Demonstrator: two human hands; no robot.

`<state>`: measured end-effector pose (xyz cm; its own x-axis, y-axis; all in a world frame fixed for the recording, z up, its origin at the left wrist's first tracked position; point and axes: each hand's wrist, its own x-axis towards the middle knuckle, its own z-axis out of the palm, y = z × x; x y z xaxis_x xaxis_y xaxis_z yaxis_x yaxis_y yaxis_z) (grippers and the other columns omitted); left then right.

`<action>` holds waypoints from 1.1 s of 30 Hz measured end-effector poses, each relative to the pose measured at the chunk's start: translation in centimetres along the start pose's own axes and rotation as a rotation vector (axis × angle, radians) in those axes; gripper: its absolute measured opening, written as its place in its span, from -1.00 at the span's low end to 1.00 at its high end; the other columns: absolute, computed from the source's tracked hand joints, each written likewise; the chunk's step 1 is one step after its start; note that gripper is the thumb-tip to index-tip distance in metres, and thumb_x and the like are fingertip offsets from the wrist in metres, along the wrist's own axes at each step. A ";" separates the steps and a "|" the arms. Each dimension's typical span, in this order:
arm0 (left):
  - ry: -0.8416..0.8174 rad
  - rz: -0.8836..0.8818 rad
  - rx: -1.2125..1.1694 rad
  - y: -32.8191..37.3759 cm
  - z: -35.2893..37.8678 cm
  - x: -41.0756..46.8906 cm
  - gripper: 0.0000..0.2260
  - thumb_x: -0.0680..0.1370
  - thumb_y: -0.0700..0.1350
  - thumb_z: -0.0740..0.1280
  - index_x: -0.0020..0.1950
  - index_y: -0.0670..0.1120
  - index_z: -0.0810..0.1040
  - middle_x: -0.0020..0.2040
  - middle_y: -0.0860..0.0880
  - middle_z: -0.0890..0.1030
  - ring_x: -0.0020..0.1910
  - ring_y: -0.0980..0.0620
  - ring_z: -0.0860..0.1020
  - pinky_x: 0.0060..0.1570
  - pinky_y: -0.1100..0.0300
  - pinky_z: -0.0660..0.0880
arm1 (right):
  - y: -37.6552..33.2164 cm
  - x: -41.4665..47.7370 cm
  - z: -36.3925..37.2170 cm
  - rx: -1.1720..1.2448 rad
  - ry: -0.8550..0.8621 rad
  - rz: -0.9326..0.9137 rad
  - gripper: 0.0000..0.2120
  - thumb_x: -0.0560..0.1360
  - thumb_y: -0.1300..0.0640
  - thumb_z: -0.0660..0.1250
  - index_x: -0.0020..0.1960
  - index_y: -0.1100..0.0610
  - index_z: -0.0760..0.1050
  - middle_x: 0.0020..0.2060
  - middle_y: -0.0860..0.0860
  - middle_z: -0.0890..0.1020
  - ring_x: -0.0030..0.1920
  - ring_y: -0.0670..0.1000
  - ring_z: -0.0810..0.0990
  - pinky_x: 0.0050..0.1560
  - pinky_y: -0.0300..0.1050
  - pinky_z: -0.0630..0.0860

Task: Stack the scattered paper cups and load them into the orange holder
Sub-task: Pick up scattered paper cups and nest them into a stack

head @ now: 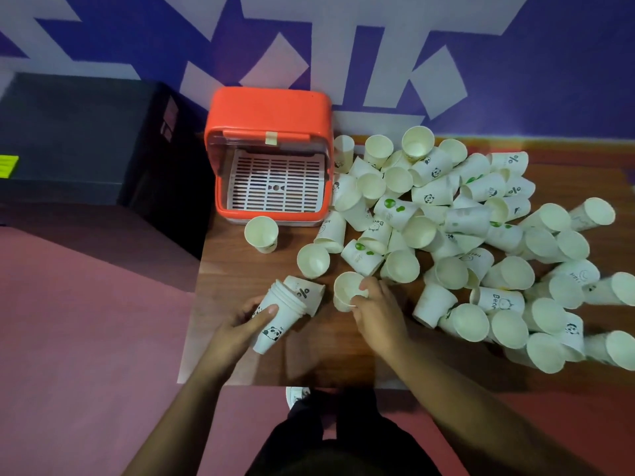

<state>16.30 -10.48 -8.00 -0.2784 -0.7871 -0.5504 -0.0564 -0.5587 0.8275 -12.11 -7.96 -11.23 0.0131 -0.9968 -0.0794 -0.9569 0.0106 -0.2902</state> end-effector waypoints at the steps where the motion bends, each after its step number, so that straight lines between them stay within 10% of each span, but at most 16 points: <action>1: -0.011 0.004 0.015 -0.2 0.2 0.1 -0.45 0.42 0.23 0.49 0.34 -0.01 0.64 0.20 -0.10 0.73 0.18 -0.12 0.69 0.12 0.06 0.56 | 0.1 -0.2 -0.5 0.074 0.036 -0.003 -0.95 0.36 0.23 0.53 -0.18 0.16 0.70 0.05 0.10 0.54 0.02 0.13 0.54 0.03 0.05 0.60; 9: -0.138 0.000 0.175 1.5 4.2 1.0 -0.71 0.58 -0.07 0.45 0.30 0.01 0.64 0.12 -0.04 0.76 0.08 -0.01 0.73 0.05 0.20 0.60 | 1.0 -1.0 -8.8 0.775 0.100 0.304 -0.91 0.52 0.21 0.42 -0.02 0.17 0.70 0.36 -0.07 0.40 0.33 -0.13 0.40 0.19 -0.51 0.33; 14: -0.220 0.015 0.225 3.8 8.2 2.2 -0.74 0.58 -0.11 0.46 0.27 0.03 0.65 0.08 0.05 0.76 0.05 0.10 0.72 -0.02 0.30 0.59 | 2.3 -1.0 -11.1 1.003 -0.105 0.352 -0.79 0.49 0.07 0.44 0.10 0.07 0.70 0.39 -0.09 0.50 0.38 -0.16 0.45 0.44 -0.12 0.34; 19: -0.251 0.041 0.195 4.8 10.8 3.5 -0.50 0.40 0.15 0.53 0.30 0.03 0.66 0.16 -0.02 0.75 0.14 -0.01 0.71 0.14 0.13 0.62 | 2.0 -1.4 -10.6 0.987 -0.161 0.287 -0.64 0.54 -0.04 0.25 0.09 0.21 0.63 0.10 0.08 0.66 0.17 0.04 0.59 0.29 0.14 0.47; 26: -0.179 0.010 0.199 4.5 11.1 4.3 -0.66 0.50 0.02 0.54 0.24 -0.02 0.68 0.04 0.00 0.77 0.05 -0.01 0.73 -0.02 0.26 0.62 | 2.2 -1.0 -8.2 1.053 -0.160 0.430 -0.76 0.57 0.03 0.33 0.20 0.05 0.59 0.08 -0.09 0.66 0.12 -0.15 0.61 0.10 -0.36 0.49; 33: -0.090 -0.026 0.148 4.3 9.7 3.8 -0.58 0.46 0.14 0.52 0.25 -0.02 0.68 0.08 -0.02 0.75 0.06 -0.03 0.73 -0.07 0.25 0.61 | 7.1 1.6 -4.8 -0.087 0.054 0.220 -0.82 0.37 0.16 0.45 -0.05 0.20 0.61 -0.02 0.13 0.58 0.01 0.18 0.54 0.03 0.09 0.53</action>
<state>5.70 -13.33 -5.41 -0.3597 -0.7423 -0.5653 -0.2035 -0.5289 0.8239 -20.24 -9.90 -8.86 -0.2117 -0.9741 -0.0795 -0.9565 0.2232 -0.1878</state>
